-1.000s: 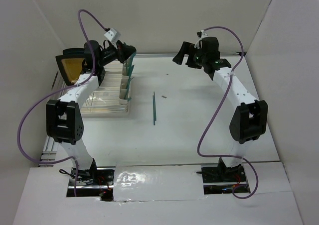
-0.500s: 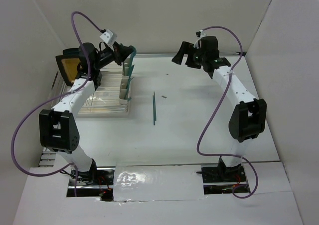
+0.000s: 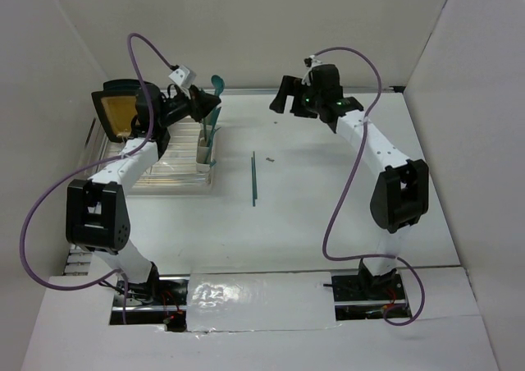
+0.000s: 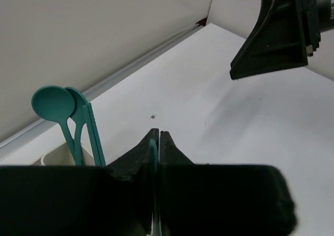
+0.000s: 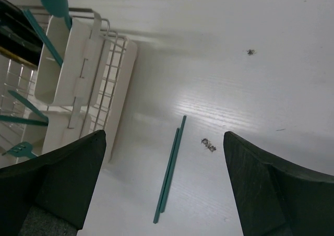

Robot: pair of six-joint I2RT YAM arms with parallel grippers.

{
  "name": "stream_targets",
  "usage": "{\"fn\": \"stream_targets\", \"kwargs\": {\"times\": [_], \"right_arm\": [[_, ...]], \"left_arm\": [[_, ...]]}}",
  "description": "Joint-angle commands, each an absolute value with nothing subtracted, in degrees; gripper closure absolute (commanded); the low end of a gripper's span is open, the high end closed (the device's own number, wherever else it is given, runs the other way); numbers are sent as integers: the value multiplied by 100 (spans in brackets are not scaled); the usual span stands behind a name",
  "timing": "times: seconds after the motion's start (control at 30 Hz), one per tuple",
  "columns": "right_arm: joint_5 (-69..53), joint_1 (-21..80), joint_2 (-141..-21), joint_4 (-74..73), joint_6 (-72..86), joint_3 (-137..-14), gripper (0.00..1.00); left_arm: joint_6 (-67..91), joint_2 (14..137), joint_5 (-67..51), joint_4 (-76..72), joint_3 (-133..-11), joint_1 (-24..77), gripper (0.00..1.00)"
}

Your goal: Sort the eating utensils into containers

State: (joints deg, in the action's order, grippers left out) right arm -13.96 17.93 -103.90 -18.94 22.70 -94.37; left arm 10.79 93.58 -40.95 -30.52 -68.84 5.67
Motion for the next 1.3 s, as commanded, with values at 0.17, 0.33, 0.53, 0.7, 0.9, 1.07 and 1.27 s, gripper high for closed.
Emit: {"fn": "stream_targets", "kwargs": {"times": [0.17,0.33,0.53,0.7,0.9,1.07,1.27], "right_arm": [[-450,2311,-10547,-2302,2566,-9105,1],[-229,2636,-10818,-2514,2470,-8982,14],[-62,3128,-11258,-2636,2470,-8851,30],[70,3524,-11593,-2497,2513,-8579,45],[237,3753,-11839,-2382,2584,-8411,55],[650,3955,-12015,-2496,2575,-8525,59],[957,4069,-12269,-2610,2654,-8473,70]], "left_arm": [[967,9053,-3911,-3210,-6995,536,45],[976,8843,-3709,-2752,-7277,527,32],[984,8403,-3201,-2069,-7839,519,14],[1185,7885,-2278,-881,-8402,492,7],[1055,6858,-1882,-510,-7788,492,2],[984,6496,-1837,-325,-7392,492,1],[809,6240,-1767,-343,-7154,501,0]]}}
